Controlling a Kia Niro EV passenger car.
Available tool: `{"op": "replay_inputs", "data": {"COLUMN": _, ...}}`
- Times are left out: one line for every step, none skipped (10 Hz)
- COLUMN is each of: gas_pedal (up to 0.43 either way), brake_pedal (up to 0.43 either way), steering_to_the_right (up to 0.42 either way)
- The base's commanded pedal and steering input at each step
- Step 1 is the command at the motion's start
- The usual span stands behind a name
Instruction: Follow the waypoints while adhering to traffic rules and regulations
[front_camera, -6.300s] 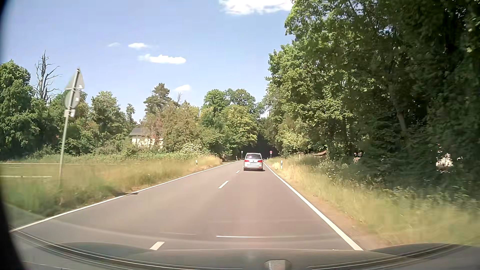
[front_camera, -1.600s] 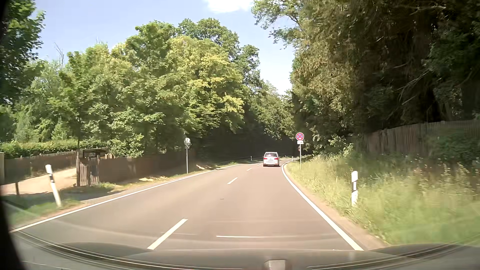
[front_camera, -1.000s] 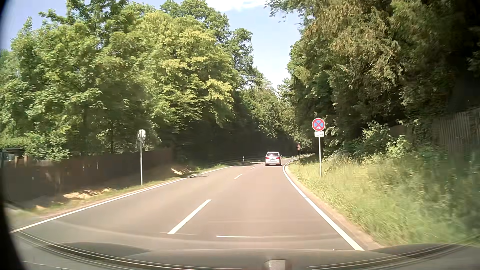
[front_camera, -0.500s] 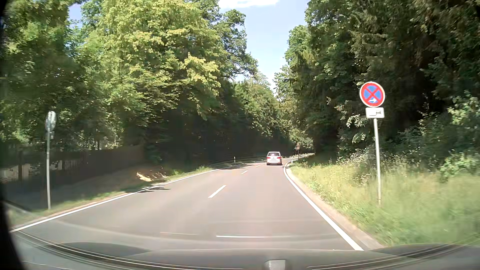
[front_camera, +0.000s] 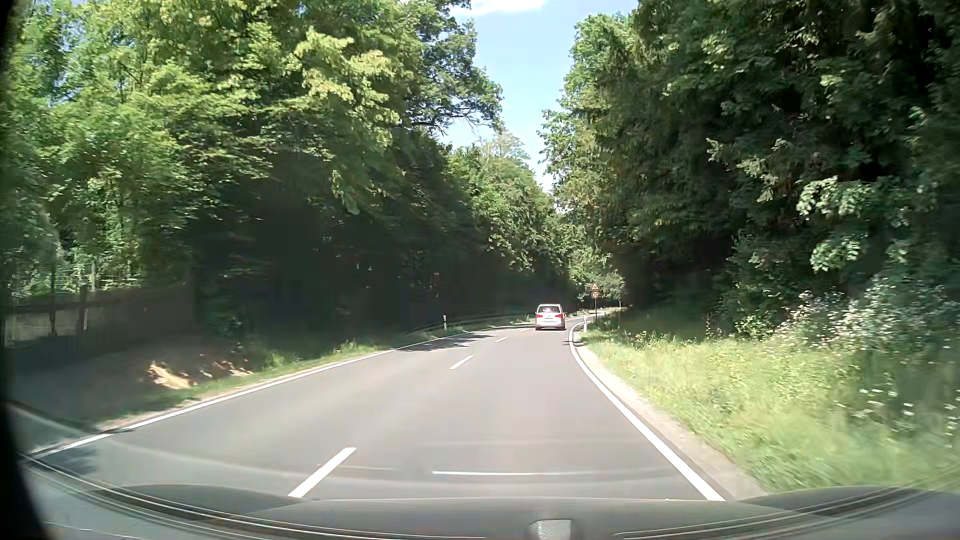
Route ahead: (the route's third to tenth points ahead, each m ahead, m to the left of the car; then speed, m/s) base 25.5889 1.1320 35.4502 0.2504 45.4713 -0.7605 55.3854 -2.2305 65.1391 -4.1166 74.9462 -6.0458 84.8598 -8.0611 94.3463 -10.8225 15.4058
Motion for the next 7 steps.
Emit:
{"op": "replay_inputs", "data": {"gas_pedal": 0.260, "brake_pedal": 0.030, "steering_to_the_right": 0.015}}
{"op": "replay_inputs", "data": {"gas_pedal": 0.280, "brake_pedal": 0.030, "steering_to_the_right": 0.015}}
{"op": "replay_inputs", "data": {"gas_pedal": 0.299, "brake_pedal": 0.030, "steering_to_the_right": 0.016}}
{"op": "replay_inputs", "data": {"gas_pedal": 0.311, "brake_pedal": 0.030, "steering_to_the_right": 0.017}}
{"op": "replay_inputs", "data": {"gas_pedal": 0.319, "brake_pedal": 0.030, "steering_to_the_right": 0.017}}
{"op": "replay_inputs", "data": {"gas_pedal": 0.319, "brake_pedal": 0.030, "steering_to_the_right": 0.017}}
{"op": "replay_inputs", "data": {"gas_pedal": 0.319, "brake_pedal": 0.030, "steering_to_the_right": 0.017}}
